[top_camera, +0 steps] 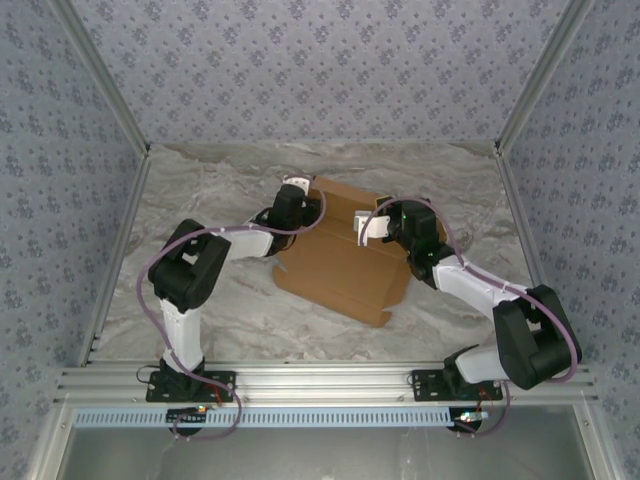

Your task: Fold the paper box

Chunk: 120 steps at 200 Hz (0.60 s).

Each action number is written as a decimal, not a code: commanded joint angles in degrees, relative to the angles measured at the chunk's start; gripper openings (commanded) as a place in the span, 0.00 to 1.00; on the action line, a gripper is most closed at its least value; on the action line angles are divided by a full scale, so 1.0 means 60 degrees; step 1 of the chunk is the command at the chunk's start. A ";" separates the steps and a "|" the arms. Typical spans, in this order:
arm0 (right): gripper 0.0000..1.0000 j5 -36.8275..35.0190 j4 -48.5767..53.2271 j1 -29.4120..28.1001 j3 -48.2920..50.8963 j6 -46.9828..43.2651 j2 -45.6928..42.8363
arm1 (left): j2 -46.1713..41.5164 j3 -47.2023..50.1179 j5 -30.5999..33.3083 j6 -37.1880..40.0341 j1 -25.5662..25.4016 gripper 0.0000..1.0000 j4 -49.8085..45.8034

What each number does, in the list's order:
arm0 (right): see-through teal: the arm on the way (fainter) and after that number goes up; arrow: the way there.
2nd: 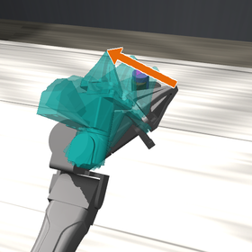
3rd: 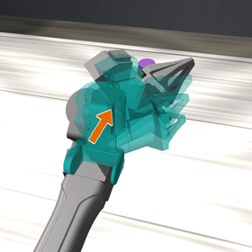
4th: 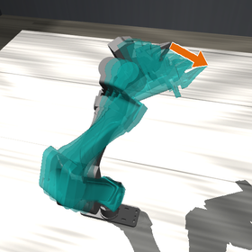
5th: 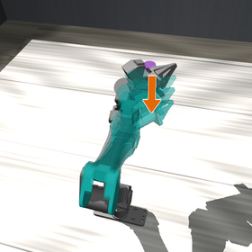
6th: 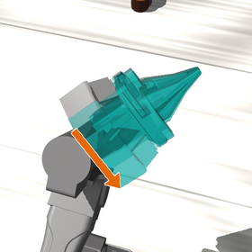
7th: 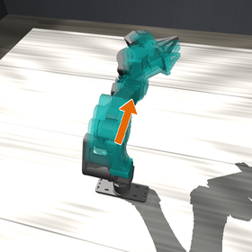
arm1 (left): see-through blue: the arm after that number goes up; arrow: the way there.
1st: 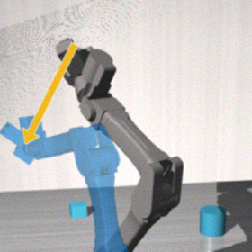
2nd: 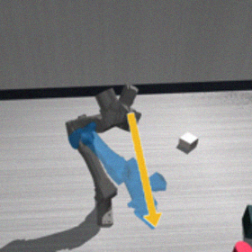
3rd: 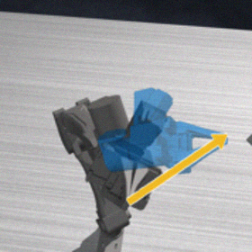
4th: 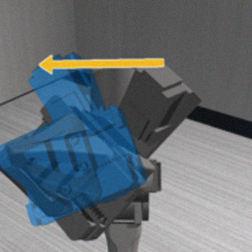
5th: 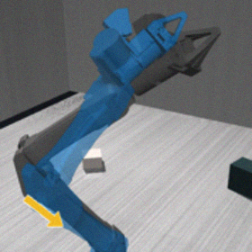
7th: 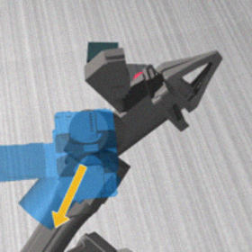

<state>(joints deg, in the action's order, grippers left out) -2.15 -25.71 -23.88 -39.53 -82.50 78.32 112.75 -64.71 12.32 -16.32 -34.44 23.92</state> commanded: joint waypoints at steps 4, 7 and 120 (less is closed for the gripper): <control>0.00 -0.0081 0.0623 0.0025 -0.0129 0.0009 0.0115 | 0.0317 -0.0489 0.1523 -0.0647 0.0077 0.39 -0.0787; 0.00 -0.0093 0.0631 0.0025 -0.0109 0.0010 0.0115 | 0.0335 -0.0518 0.1577 -0.0682 0.0058 0.38 -0.0833; 0.00 -0.0242 0.0697 0.0025 -0.0191 0.0054 0.0144 | -0.0166 -0.0059 0.0333 -0.0185 -0.0234 0.54 0.0197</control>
<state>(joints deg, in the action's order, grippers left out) -2.90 -25.47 -23.86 -39.70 -81.84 78.70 114.54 -68.31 18.68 -20.71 -36.77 20.58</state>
